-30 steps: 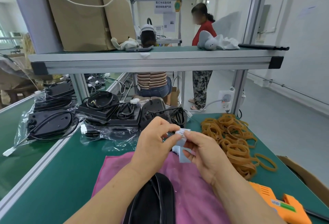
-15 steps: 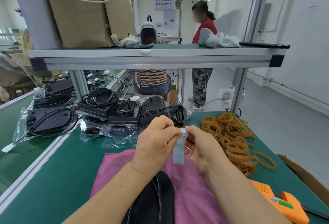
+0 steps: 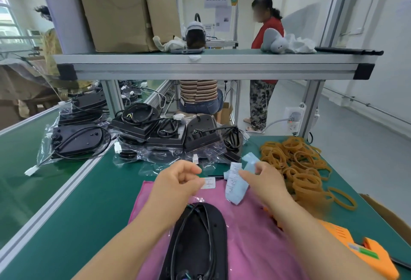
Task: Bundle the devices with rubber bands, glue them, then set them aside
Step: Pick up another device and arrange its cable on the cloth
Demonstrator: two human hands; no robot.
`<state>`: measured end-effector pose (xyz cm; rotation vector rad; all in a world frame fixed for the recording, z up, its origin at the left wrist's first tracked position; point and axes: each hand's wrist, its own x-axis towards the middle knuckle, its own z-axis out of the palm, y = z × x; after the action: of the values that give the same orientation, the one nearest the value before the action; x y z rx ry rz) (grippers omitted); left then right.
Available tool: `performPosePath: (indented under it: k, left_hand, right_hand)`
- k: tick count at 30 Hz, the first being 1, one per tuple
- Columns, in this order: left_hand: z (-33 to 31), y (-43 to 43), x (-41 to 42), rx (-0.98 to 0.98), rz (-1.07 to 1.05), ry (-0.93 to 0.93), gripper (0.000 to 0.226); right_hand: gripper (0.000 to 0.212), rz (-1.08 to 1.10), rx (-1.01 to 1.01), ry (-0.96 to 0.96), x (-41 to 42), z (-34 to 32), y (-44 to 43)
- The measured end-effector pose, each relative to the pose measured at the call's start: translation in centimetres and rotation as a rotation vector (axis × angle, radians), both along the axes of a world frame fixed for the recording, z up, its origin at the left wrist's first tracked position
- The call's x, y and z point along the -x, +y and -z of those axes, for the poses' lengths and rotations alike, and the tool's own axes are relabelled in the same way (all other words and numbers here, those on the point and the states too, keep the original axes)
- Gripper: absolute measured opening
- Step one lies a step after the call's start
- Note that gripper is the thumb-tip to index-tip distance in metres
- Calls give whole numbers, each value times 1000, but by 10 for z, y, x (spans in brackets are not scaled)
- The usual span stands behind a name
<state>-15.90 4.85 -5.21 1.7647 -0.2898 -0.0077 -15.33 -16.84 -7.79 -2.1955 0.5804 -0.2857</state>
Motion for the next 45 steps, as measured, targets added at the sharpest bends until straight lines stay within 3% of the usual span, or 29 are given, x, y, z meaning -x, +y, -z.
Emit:
performPosePath:
  k: [2,4,6,9,23,29,35,45]
  left_hand:
    - [8,17,7,-24,25,128,28]
    - [17,28,15,-53,50,218,32]
    - [26,35,22,-75,52,267,32]
    - [36,37,29,-116,23,304,31]
    - [36,21,22,-514,15,147,35]
    - [35,12,30,-787,-48,14,36]
    - [40,7,31,-931,-87,-45,40]
    - [44,10,31,-1042,-103,-156,44]
  right_hand:
    - [47,-37,125,-108,9,5,11]
    - [44,-192,101,-159,19,7,28]
    - [33,-385,79,-52,28,12,46]
    - [36,-529,78,94,36,21,60]
    - [20,-533,-10,127,38,22,65]
    - [19,-527,17,111,39,23,64]
    - [16,-515,57,84,42,23,66]
    - [39,-428,214,102,44,31,80]
